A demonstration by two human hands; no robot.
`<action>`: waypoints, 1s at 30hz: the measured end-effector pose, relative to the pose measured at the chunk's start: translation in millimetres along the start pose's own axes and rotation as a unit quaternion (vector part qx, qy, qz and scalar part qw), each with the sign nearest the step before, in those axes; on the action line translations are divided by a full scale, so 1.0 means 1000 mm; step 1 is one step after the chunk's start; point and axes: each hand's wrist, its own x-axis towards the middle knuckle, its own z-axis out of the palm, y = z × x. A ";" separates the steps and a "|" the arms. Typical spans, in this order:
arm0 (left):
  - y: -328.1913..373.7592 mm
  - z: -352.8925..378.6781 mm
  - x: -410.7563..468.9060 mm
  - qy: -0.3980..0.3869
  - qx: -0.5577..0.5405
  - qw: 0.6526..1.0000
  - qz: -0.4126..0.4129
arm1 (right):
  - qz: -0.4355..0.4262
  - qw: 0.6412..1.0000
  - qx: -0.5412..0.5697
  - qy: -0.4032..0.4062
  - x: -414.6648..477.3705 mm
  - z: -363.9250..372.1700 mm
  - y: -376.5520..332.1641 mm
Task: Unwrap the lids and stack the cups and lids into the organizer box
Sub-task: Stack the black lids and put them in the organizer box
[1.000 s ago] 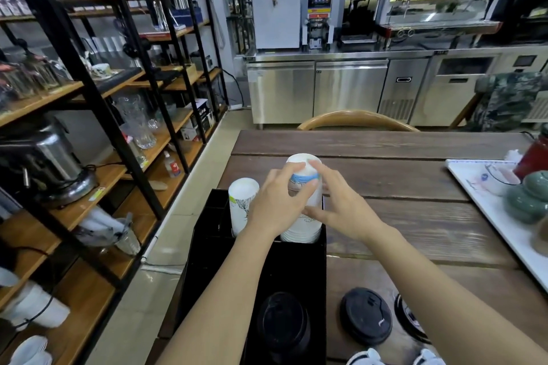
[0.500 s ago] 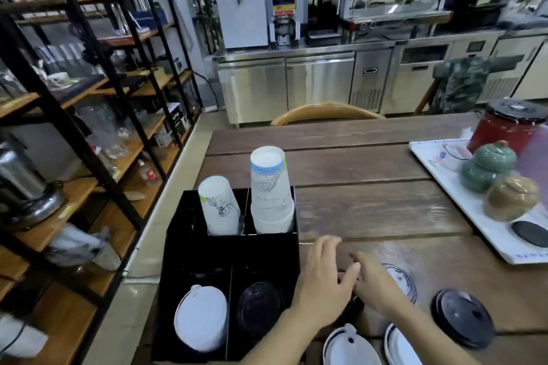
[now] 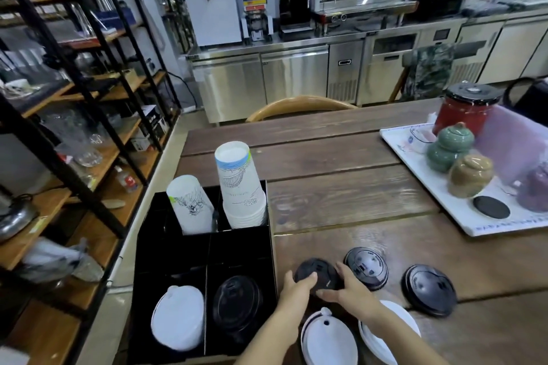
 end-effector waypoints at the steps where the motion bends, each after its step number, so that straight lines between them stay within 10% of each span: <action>1: 0.000 0.000 -0.001 0.006 -0.013 1.000 0.001 | 0.003 1.000 0.011 0.015 0.000 0.000 0.000; 13: -0.010 0.004 -0.007 0.019 -0.022 0.999 -0.013 | 0.020 0.998 -0.017 0.057 0.001 -0.007 0.007; 30: 0.003 -0.002 -0.004 -0.001 -0.103 0.995 0.006 | 0.023 0.940 0.341 -0.026 -0.006 -0.032 -0.001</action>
